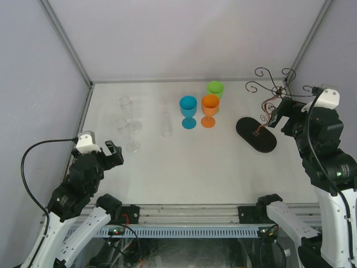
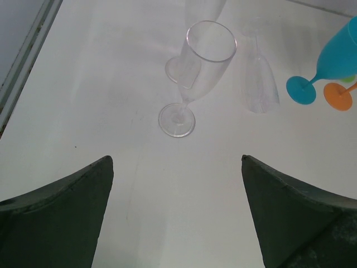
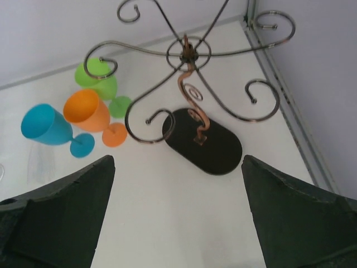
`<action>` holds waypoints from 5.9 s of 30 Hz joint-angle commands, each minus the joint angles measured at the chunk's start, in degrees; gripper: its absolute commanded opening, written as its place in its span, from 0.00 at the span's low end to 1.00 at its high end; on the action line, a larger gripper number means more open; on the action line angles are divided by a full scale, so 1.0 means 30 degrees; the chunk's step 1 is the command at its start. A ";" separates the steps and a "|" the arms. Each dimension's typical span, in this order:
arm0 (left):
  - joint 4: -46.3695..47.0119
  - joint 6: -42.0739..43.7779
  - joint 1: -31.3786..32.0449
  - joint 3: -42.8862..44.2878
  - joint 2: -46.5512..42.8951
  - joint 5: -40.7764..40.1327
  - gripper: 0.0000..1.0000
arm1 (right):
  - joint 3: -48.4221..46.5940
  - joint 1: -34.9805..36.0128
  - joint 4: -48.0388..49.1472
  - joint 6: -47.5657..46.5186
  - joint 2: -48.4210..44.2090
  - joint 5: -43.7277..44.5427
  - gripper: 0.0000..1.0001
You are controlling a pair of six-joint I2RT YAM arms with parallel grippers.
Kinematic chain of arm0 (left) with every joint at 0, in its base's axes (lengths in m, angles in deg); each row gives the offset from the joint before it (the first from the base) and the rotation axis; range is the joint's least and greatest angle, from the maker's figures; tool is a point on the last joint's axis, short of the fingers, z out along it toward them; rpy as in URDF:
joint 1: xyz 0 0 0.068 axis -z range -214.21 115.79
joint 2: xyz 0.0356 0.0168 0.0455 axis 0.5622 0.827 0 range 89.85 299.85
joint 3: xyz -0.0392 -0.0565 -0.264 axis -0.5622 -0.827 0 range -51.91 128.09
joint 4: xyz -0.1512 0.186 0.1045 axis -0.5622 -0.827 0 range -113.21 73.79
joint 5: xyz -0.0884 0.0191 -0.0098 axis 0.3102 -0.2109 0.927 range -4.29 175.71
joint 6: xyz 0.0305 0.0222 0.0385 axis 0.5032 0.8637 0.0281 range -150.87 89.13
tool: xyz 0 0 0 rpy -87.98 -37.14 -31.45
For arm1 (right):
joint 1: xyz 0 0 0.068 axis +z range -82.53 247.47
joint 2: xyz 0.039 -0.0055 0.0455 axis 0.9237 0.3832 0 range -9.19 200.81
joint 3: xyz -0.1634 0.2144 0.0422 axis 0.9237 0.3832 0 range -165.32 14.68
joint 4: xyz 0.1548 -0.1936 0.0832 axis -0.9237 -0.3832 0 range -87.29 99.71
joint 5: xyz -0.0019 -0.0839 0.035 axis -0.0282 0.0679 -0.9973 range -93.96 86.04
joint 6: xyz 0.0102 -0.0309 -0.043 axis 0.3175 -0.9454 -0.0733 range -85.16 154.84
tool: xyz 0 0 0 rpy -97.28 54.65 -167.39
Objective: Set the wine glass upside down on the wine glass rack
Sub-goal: Pick up the wine rack from the center of the board, then place the wine rack at the center of the board.
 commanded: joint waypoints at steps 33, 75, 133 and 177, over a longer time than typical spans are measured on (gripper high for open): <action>0.1011 -0.0008 -0.0187 0.1073 0.0252 0.0347 1.00 | -0.9411 -0.5713 -0.0860 -0.1059 1.2701 -0.3670 0.94; 0.1098 0.0093 -0.0187 0.1065 0.0516 0.0551 1.00 | -0.7678 -0.4095 -0.0956 0.0120 1.4926 -0.4668 0.46; 0.1068 0.0401 -0.0187 0.1124 0.1961 0.0613 1.00 | -1.1181 -0.3779 -0.1981 0.0387 1.4771 -0.7829 0.09; 0.1076 0.0225 -0.0169 0.0948 0.0434 -0.0006 1.00 | -1.1984 -0.3283 -0.3031 0.0209 1.5493 -0.9408 0.55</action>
